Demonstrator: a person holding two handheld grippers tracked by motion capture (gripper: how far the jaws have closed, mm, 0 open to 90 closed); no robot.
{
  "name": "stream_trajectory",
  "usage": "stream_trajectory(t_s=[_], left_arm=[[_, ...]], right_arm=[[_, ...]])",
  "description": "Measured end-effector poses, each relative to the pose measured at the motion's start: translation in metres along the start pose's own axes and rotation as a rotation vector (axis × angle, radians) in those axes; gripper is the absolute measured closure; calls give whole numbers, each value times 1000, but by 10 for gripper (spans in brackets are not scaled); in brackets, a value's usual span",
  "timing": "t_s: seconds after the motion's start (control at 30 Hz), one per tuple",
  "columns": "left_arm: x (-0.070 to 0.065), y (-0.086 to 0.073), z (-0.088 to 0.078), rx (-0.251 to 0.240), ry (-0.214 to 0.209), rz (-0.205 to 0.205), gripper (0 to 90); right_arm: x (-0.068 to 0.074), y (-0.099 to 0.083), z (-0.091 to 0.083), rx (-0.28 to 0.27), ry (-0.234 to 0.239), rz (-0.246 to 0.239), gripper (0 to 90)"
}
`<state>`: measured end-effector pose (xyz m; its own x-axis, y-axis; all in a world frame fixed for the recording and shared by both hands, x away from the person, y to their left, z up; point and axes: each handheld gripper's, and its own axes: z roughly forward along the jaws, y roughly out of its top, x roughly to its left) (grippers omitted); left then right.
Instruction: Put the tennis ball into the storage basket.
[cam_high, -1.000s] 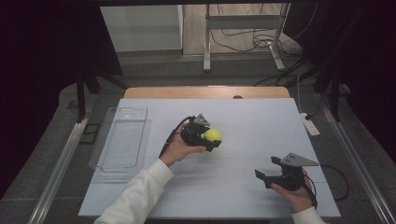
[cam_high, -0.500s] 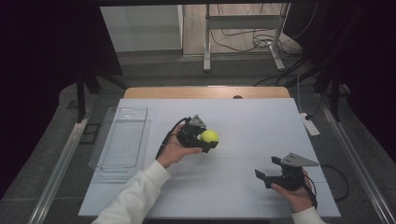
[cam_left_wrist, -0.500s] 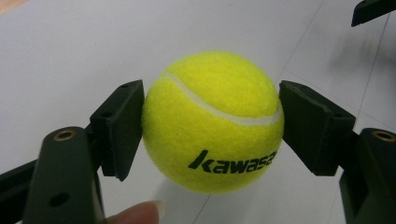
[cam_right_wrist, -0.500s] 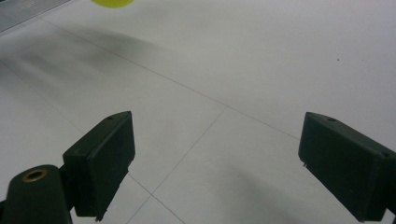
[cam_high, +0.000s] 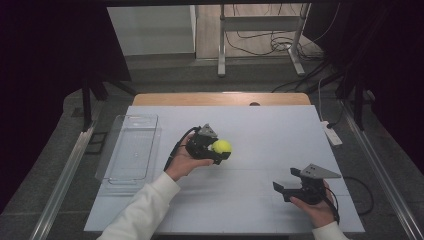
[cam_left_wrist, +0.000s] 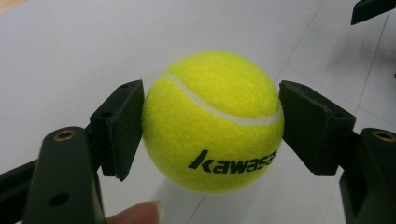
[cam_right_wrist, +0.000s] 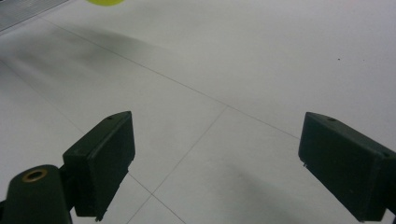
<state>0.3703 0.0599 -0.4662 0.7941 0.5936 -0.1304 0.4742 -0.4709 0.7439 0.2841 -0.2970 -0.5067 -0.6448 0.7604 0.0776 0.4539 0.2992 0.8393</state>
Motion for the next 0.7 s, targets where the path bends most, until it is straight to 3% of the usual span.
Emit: stream_trajectory(t_s=[0.7], left_arm=[[2, -9, -13, -10, 8, -15, 261]], right_arm=[[0, 0, 0, 1, 1, -2, 108]])
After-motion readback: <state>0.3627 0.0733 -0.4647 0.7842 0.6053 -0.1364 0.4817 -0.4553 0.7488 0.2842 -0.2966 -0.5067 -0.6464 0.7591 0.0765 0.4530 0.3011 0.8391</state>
